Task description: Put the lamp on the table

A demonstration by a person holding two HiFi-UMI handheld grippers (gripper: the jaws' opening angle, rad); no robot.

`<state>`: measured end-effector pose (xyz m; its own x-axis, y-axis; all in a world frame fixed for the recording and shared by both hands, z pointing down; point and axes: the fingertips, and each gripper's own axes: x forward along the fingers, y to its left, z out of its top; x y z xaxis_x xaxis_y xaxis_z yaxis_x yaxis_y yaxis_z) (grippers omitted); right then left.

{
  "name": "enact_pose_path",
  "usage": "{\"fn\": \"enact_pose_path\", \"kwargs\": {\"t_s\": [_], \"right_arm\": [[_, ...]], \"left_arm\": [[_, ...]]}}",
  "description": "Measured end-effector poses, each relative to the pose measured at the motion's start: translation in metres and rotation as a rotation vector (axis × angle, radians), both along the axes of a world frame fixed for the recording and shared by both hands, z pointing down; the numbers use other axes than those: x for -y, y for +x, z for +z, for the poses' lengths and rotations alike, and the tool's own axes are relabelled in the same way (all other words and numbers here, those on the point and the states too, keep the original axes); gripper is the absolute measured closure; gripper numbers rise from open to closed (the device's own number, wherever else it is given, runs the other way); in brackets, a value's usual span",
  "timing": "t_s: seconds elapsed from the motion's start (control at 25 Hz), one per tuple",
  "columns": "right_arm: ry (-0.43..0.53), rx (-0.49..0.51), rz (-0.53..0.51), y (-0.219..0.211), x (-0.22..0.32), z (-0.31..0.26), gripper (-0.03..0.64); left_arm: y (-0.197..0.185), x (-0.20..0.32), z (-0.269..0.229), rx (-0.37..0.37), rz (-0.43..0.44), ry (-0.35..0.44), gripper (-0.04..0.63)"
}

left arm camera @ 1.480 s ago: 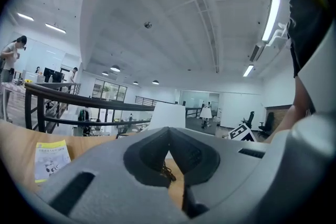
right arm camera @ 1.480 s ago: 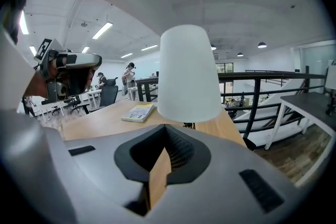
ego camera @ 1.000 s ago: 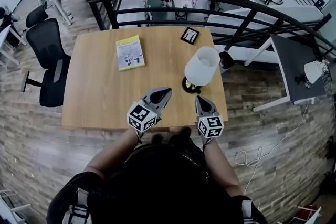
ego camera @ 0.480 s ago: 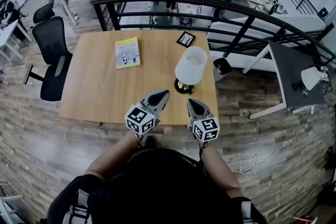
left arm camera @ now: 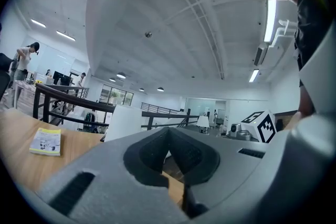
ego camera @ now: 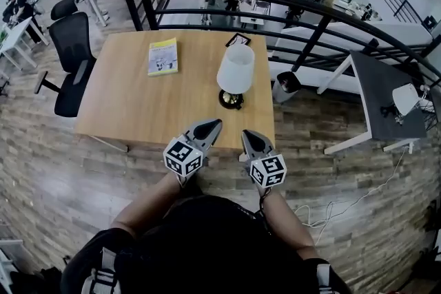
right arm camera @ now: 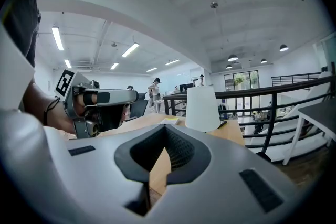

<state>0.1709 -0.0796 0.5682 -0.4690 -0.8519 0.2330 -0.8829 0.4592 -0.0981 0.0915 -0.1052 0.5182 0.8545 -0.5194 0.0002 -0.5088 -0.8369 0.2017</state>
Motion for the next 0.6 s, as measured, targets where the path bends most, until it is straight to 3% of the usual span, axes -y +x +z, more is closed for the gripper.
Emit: {"fn": "enact_pose_path", "kwargs": {"t_s": [0.6], "right_arm": [[0.018,0.049,-0.067,-0.010,-0.065,-0.013,0.601]], "left_arm": [[-0.010,-0.080,-0.002,0.027,-0.072,0.002,0.588]]}}
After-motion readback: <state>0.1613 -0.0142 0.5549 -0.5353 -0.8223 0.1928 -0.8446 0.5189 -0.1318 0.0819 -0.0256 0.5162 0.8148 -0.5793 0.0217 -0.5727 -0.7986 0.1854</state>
